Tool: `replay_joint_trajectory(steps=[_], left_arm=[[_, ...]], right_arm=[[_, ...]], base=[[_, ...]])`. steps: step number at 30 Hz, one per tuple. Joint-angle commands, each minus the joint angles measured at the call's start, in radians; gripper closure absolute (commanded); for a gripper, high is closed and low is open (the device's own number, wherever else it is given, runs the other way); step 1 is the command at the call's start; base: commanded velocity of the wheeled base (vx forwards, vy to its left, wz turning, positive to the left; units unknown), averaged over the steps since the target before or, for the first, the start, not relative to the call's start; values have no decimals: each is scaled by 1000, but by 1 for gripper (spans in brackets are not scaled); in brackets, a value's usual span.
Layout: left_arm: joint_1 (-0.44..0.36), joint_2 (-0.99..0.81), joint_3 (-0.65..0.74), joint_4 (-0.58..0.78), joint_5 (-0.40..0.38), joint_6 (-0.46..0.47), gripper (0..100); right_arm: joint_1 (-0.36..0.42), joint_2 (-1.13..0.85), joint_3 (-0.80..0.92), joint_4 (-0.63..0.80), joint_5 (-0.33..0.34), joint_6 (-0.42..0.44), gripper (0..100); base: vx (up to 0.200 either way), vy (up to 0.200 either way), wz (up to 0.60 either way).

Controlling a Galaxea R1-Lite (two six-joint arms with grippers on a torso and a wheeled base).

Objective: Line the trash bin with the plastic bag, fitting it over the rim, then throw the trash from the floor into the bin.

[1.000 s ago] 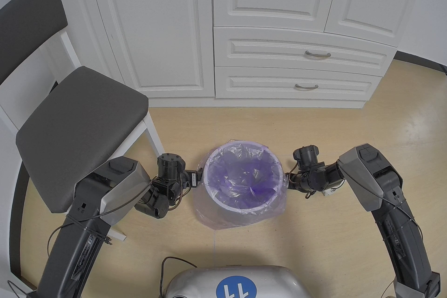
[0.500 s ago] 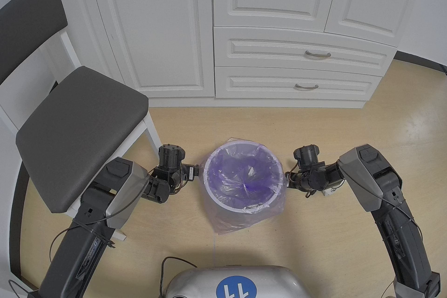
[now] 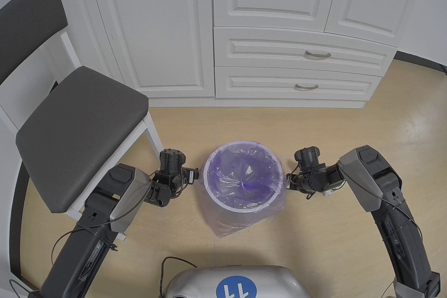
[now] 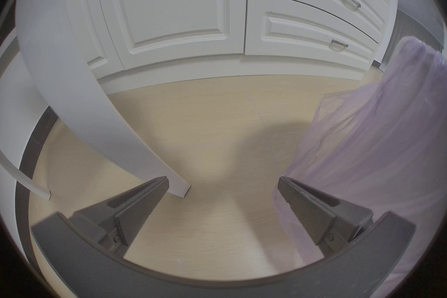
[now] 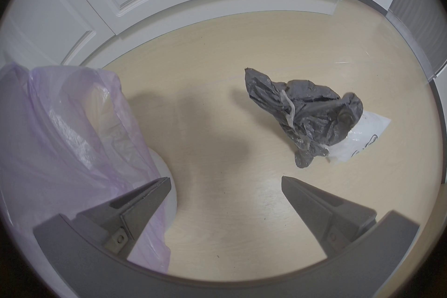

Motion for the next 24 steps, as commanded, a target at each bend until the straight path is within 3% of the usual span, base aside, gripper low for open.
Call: replay_joint_trajectory(steps=[1, 5, 10, 14, 24], left_arm=[[-3, -63, 26, -11, 39, 4, 0], [-3, -234, 217, -13, 108, 42, 0], [-13, -383, 357, -13, 173, 85, 0], [-31, -446, 415, -20, 177, 80, 0], [-96, -475, 507, -194, 227, 119, 0]], right_arm=[[-1, -48, 78, -44, 8, -10, 0], [-6, -101, 159, -129, 8, -53, 0], [-26, -198, 250, -145, 3, -137, 0], [-33, -266, 294, -145, 11, -145, 0], [-44, -289, 314, -146, 11, -193, 0]], base=[[0, 0, 0], [0, 0, 0], [0, 0, 0], [0, 0, 0], [0, 0, 0]])
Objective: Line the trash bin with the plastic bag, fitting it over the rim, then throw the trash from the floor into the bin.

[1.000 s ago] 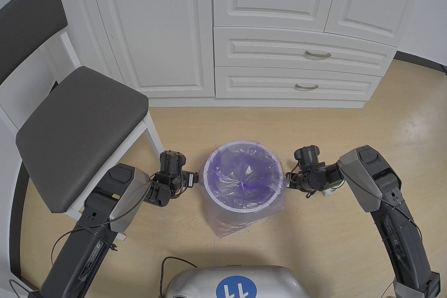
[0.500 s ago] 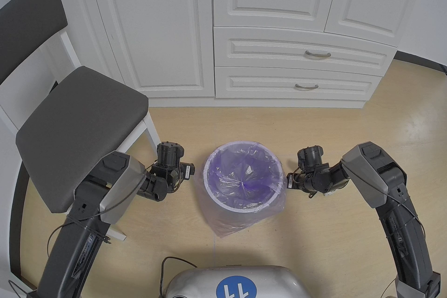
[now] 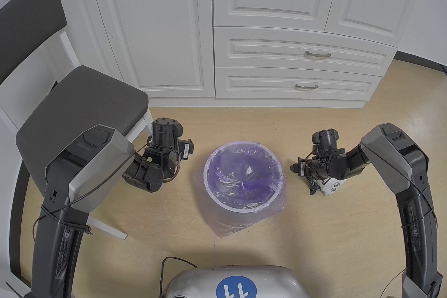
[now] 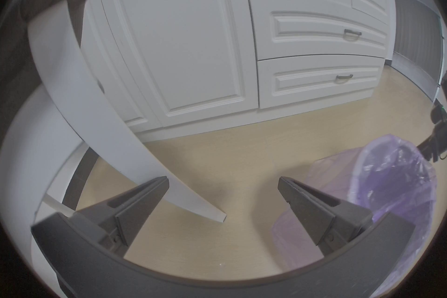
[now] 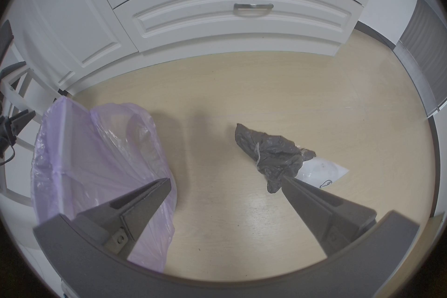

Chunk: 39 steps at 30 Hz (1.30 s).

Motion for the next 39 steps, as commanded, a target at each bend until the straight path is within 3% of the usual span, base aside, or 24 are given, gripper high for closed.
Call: replay_joint_trajectory(steps=[1, 11, 20, 28, 29, 36, 39], left_arm=[[-44, -48, 58, -23, -1, 5, 0], [-101, -78, 142, -84, -4, -2, 0], [-148, -207, 341, -240, -8, -6, 0], [-230, -417, 654, -403, -73, -55, 0], [-230, -488, 740, -475, -93, -61, 0], [-182, -658, 1022, -638, -108, -108, 0], [-109, -707, 1128, -724, -142, -127, 0]], right_arm=[[-5, -31, 10, -1, 0, -5, 0], [-17, -38, 35, -1, 0, -48, 0], [-45, -46, 33, -3, 3, -69, 0], [-50, -51, 43, -14, 12, -72, 0], [-54, -61, 64, -44, 33, -75, 0], [-91, -140, 171, -156, 101, -132, 0], [-119, -196, 245, -228, 187, -143, 0]], base=[[0, 0, 0], [0, 0, 0], [0, 0, 0], [0, 0, 0], [0, 0, 0], [0, 0, 0], [0, 0, 0]])
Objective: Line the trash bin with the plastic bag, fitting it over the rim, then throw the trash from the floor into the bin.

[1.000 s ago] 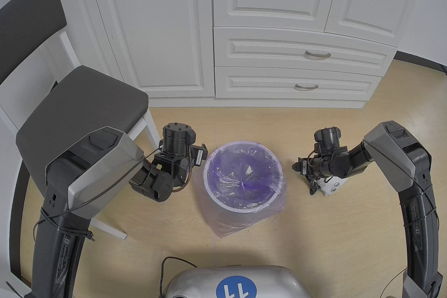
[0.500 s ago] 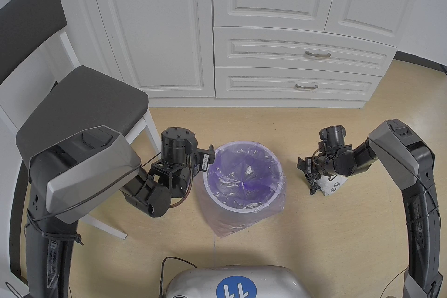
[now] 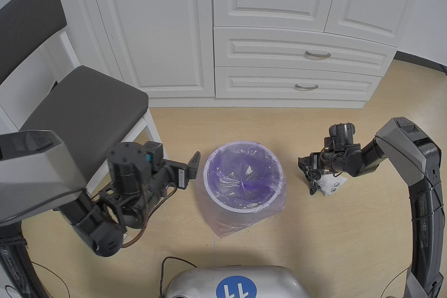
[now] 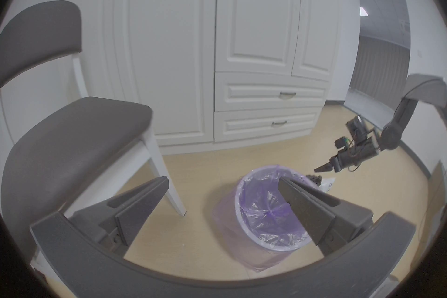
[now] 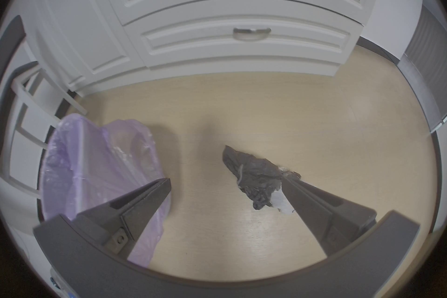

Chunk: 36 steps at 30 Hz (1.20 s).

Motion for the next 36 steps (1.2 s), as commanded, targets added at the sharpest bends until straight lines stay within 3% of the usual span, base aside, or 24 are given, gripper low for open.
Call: replay_joint_trajectory(steps=[1, 6, 14, 18, 25, 30, 33, 34, 36], left_arm=[[91, -192, 208, -149, -46, -54, 0], [122, -199, 219, -205, -72, -79, 0], [176, -273, 163, -165, -155, -36, 0], [176, -337, 157, -77, -161, -27, 0], [189, -502, 160, 49, -179, -27, 0], [217, -683, 162, 183, -190, -25, 0], [229, -745, 168, 239, -208, -28, 0], [257, -814, 177, 298, -225, -30, 0], [275, -871, 179, 339, -242, -31, 0]], right_arm=[[-54, -123, 143, -116, 112, -31, 0], [-60, -176, 301, -207, 129, -53, 0], [-68, -242, 691, -750, 119, -105, 0], [-60, -310, 712, -773, 106, -134, 0], [-36, -393, 777, -800, -35, -123, 0], [-19, -482, 930, -1021, -121, -17, 0], [-17, -529, 994, -1087, -167, 0, 0], [-26, -581, 1063, -1115, -234, 27, 0], [-43, -632, 1110, -1115, -289, 73, 0]], base=[[0, 0, 0], [0, 0, 0], [0, 0, 0], [0, 0, 0], [0, 0, 0], [0, 0, 0], [0, 0, 0], [0, 0, 0], [0, 0, 0]])
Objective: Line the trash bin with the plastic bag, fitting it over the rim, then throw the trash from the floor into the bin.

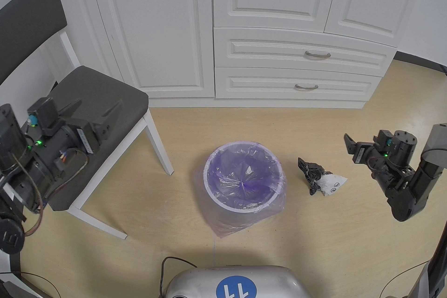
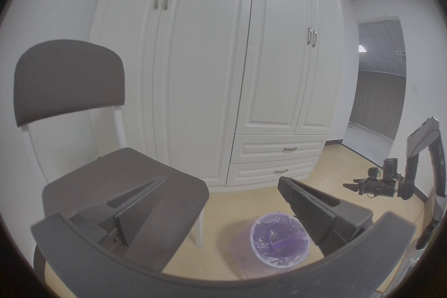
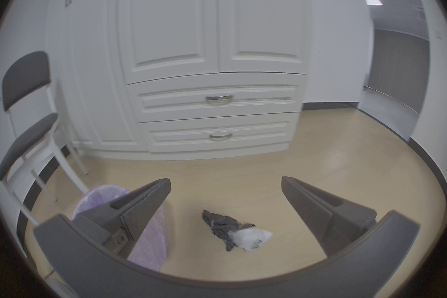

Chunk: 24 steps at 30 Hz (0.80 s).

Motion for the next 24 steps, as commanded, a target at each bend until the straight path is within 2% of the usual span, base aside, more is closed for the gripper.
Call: replay_joint_trajectory(steps=[1, 2, 4, 5, 8, 13, 16, 19, 24], left_arm=[[58, -224, 14, 106, -36, -4, 0], [58, -296, 25, 155, -45, -2, 0], [54, -333, 32, 188, -45, -1, 0], [45, -384, 38, 244, -47, 1, 0], [17, -425, 32, 310, -47, 1, 0], [-17, -437, -12, 352, -47, 1, 0], [-50, -440, -18, 356, -45, 2, 0], [-75, -440, -12, 356, -38, 1, 0], [-75, -428, 17, 358, -45, -7, 0]], right_arm=[[-14, -177, 164, -58, -120, 84, 0], [-43, -267, 204, -58, -169, 141, 0], [-49, -320, 230, -58, -195, 170, 0], [-48, -402, 274, -58, -229, 210, 0], [-39, -465, 322, -58, -266, 228, 0], [3, -496, 394, -58, -390, 216, 0], [113, -533, 455, -58, -458, 225, 0], [178, -530, 487, -58, -502, 228, 0], [237, -505, 483, -58, -510, 239, 0]], base=[[0, 0, 0], [0, 0, 0], [0, 0, 0], [0, 0, 0], [0, 0, 0], [0, 0, 0], [0, 0, 0], [0, 0, 0], [0, 0, 0]])
